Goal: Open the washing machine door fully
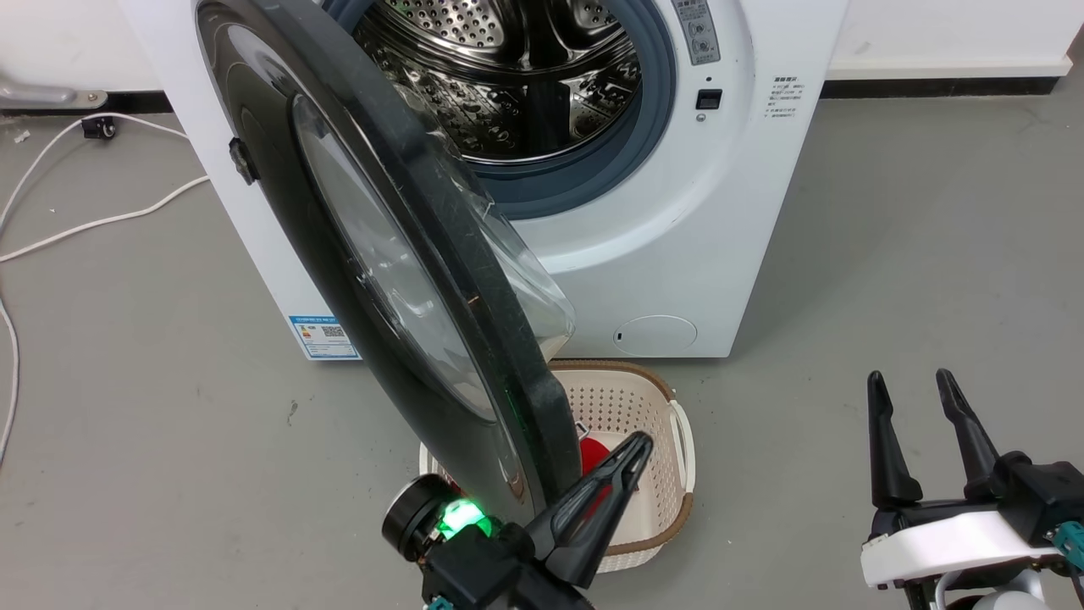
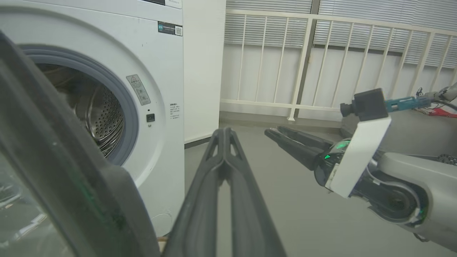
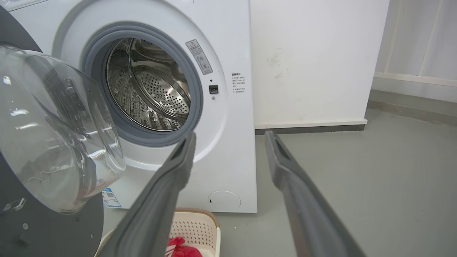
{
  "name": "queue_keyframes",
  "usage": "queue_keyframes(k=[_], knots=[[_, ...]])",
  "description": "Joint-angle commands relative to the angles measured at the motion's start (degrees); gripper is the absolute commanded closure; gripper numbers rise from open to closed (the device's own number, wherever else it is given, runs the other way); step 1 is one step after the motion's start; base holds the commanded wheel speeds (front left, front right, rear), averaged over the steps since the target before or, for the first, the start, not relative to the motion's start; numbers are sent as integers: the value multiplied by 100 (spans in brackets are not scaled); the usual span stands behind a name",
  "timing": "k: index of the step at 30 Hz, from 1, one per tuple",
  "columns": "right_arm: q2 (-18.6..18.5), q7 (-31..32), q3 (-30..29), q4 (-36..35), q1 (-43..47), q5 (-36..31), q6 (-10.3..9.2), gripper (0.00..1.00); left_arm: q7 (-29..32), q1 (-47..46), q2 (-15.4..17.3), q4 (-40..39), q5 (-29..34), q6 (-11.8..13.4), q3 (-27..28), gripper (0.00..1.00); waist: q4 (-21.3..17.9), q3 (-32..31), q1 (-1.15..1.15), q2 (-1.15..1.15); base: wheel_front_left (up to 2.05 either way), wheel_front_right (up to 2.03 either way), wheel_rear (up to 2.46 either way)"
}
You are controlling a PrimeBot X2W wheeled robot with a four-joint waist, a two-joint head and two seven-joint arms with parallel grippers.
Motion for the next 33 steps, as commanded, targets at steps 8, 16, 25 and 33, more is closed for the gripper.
queue_keyframes(k=[8, 16, 25, 33], knots=[[16, -6, 38, 56, -3, 71, -4, 0, -170, -261, -124, 751, 53, 251, 255, 100, -46, 34, 0, 0, 0, 0, 0], [16, -7, 81, 116, -22, 192, -3, 0, -278, -579, -277, 1031, 39, 368, 503, 100, -125, 89, 0, 0, 0, 0, 0], [16, -10, 95, 196, -60, 287, -4, 0, -216, -592, -254, 1289, -29, 393, 520, 100, -135, 119, 0, 0, 0, 0, 0], [16, -13, 104, 242, -79, 324, -4, 0, 20, -442, -187, 1257, -93, 503, 496, 100, -78, 115, 0, 0, 0, 0, 0]])
